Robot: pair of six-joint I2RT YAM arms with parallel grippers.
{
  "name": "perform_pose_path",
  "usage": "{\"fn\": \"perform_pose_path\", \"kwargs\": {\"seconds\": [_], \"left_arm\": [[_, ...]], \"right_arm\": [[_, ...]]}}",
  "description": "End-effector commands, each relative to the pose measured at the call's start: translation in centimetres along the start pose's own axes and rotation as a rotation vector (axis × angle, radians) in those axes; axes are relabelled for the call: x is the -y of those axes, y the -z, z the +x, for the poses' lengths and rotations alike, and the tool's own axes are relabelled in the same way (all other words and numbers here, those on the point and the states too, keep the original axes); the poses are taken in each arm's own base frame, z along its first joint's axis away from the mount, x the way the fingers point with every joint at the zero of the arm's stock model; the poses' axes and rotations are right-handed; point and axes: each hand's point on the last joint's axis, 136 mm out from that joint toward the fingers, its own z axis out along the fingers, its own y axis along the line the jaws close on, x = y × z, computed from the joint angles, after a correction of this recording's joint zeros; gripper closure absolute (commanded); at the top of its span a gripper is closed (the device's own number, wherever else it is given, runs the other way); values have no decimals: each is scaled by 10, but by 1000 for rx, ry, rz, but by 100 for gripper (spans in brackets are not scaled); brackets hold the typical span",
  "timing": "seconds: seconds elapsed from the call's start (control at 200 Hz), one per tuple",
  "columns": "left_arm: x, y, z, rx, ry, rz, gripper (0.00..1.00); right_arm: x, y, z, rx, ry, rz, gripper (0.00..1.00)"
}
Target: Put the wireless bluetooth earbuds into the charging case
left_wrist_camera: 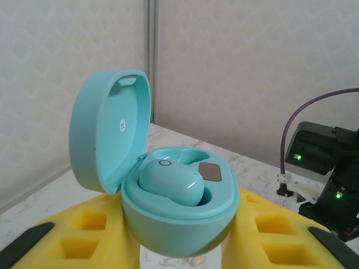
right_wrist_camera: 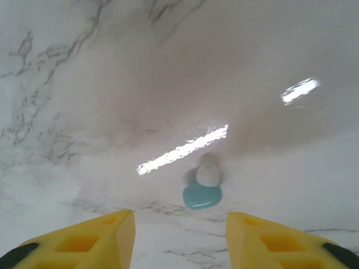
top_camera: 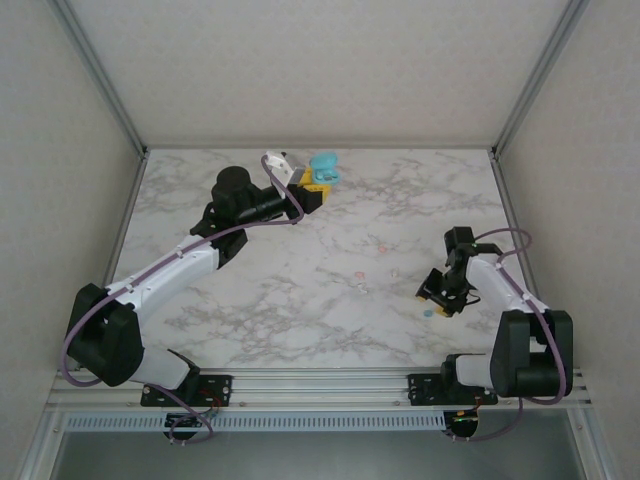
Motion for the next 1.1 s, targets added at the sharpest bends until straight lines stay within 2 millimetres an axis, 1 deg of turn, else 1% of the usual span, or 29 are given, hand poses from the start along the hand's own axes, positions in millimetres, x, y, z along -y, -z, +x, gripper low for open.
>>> {"fn": "perform_pose_path", "kwargs": {"seconds": [0.0,0.1,0.245,0.4,0.591,0.841,0.976,1.046,1.091], "left_arm": [[5,0,-17,34,-13,22,82],[5,1,-16,29,-12,22,82],[5,2,-16,28,-16,14,82],[4,1,-15,27,-14,16,82],[4,1,-15,26,-15,15,82],[3,0,-14,22,-10,13,82],[3,-1,-15,23,-10,17,82],[3,-1,-16,21,-10,15,82],[3,-1,-16,20,-11,16,82]], "right_arm": [[12,-4,-1,0,-42,68,52],[8,-17,5,-50,-52,38,49],[0,-25,14,-96,-75,-12,45],[-9,-25,17,-107,-88,-63,43],[-15,-28,17,-108,-90,-85,44],[-32,-31,24,-134,-56,-129,44],[-43,-29,26,-143,-26,-154,44],[-51,-20,29,-142,15,-174,46],[-48,-10,24,-96,24,-154,46]]}}
